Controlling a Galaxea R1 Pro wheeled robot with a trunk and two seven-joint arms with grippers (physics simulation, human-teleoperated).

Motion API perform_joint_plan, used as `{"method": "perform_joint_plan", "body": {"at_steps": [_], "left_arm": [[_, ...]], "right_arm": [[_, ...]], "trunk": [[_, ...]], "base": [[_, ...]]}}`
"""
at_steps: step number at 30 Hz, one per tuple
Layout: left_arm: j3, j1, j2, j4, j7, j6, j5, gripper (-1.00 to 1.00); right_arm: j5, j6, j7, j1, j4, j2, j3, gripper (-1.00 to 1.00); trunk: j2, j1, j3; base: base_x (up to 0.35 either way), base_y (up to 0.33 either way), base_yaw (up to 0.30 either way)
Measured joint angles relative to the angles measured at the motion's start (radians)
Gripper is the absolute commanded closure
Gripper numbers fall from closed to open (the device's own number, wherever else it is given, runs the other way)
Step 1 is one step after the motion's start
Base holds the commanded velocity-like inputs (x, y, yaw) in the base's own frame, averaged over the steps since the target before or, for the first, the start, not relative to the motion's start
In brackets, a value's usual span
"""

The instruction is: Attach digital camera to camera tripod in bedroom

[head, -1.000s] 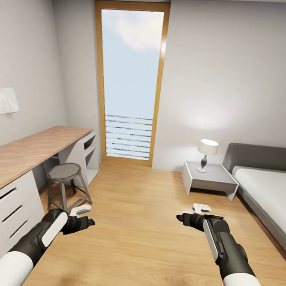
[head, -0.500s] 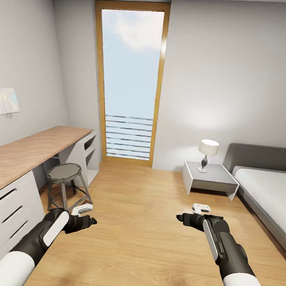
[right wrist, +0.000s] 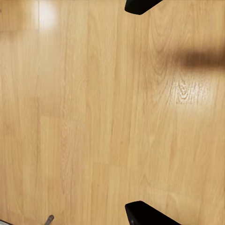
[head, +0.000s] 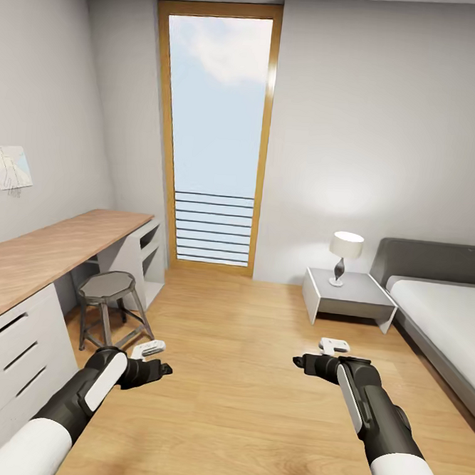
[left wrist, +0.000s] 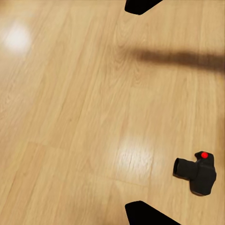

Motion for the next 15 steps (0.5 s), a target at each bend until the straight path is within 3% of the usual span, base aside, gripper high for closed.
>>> {"method": "perform_joint_plan", "body": {"at_steps": [4,15], "left_arm": [[0.000,0.000,-0.001,0.000,0.001,0.000,0.000,-1.00],[0.003,0.000,0.000,0.000,0.000,-0.001,0.000,-1.00]], "right_arm": [[0.000,0.000,0.000,0.000,0.000,0.000,0.000,-1.00],[-0.002,0.000,0.000,0.000,0.000,0.000,0.000,-1.00]], "trunk": [[0.000,0.000,0.000],[-0.077,0.042,-0.034]], "base": [[0.000,0.000,0.000],[0.000,0.000,0.000]]}}
